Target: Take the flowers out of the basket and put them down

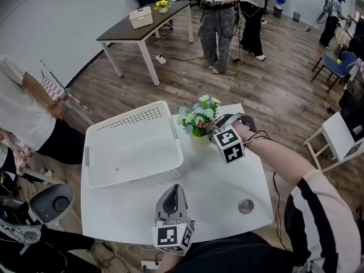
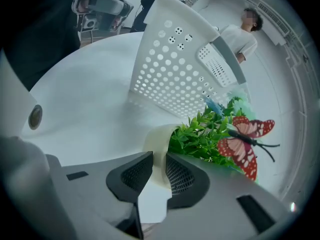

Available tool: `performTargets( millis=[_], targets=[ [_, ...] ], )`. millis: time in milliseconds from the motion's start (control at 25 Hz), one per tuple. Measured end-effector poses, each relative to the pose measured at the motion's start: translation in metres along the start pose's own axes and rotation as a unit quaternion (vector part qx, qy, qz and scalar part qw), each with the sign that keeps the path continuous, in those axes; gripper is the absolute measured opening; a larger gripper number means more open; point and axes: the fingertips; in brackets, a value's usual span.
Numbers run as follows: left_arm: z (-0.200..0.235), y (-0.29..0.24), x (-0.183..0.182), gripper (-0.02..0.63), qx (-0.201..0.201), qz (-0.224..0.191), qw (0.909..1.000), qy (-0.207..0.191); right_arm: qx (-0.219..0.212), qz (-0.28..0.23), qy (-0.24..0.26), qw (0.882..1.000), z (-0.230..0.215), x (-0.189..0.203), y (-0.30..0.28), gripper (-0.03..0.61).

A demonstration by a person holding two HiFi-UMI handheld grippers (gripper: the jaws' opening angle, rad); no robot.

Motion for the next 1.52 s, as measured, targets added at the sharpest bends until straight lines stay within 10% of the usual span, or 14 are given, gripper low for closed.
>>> performTargets(
  millis=[680,1000,1240,1520],
  targets=[
    [-0.005,-0.007,0.000,0.000,-0.014,0.007,0.9999,-0.003,0.003,-0.030,-0.009,1.000,0.020,-0.013,-0.017,0.092],
    [-0.018,-0.015,-0.003,0.000,-0.010,0.002,0.9999,-0.010,0.129,-0.091,-0.098,0.983,-0.003,-0.020,0.007,0.097],
    [-0.030,-0.019,-0.003,0.000,-0.003,-0.004,0.9998,-0.017,0.244,-0.137,-0.214,0.936,-0.019,-0.016,0.058,0.097],
    [-0.048,-0.028,-0.010,0.000,0.002,-0.017,0.9997,-0.020,0.348,-0.244,-0.388,0.818,-0.019,-0.021,0.139,0.095]
  ],
)
Point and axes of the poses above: the fingertips, and each gripper's own axes: y backward along the fingers, z to its left, x out of its underside, and after that the axes turned 14 degrees about y, right-handed
